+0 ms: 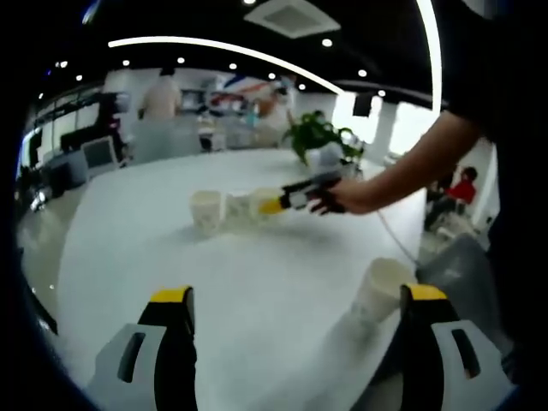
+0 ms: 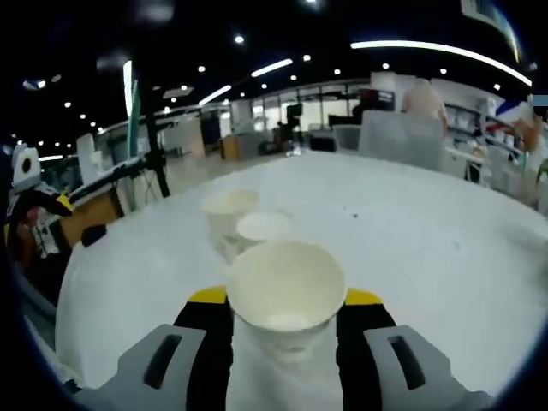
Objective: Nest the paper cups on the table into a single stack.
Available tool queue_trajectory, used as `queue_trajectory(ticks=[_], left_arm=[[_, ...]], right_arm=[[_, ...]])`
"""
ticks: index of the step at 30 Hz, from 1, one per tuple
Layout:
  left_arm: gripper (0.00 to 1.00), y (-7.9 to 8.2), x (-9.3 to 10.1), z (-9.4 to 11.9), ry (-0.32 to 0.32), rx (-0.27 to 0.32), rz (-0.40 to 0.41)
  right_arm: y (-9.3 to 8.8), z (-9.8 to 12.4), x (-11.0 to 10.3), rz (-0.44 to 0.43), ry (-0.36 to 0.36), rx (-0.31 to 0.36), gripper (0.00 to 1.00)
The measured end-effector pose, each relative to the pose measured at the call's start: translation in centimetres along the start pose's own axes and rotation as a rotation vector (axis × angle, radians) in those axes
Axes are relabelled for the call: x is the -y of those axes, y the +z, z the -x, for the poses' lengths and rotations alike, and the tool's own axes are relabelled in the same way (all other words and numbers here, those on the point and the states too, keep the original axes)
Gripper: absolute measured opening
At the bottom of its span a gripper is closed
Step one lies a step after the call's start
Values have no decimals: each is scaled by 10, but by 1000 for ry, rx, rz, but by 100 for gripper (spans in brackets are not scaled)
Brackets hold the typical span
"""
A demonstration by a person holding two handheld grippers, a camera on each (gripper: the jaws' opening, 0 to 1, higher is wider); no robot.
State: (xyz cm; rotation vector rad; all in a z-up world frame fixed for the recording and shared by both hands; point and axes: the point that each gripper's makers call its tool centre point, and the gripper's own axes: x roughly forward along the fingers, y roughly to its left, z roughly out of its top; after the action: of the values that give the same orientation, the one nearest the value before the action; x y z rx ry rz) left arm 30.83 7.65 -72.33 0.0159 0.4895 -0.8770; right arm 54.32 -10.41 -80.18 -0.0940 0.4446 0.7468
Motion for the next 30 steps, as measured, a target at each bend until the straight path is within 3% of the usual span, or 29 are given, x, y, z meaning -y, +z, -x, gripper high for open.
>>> queue_trajectory(ticks=[5, 14, 22, 30], left_arm=[[99, 8, -1, 2, 7, 11, -11], [99, 16, 5, 6, 9, 15, -41], [99, 19, 10, 9, 6, 16, -49], [99, 32, 16, 7, -18, 35, -76]], right_arm=[[-2, 6, 3, -4, -11, -9, 42], [11, 20, 4, -34, -20, 28, 40], [25, 43, 0, -44, -33, 69, 40], [44, 76, -7, -71, -53, 121, 40]])
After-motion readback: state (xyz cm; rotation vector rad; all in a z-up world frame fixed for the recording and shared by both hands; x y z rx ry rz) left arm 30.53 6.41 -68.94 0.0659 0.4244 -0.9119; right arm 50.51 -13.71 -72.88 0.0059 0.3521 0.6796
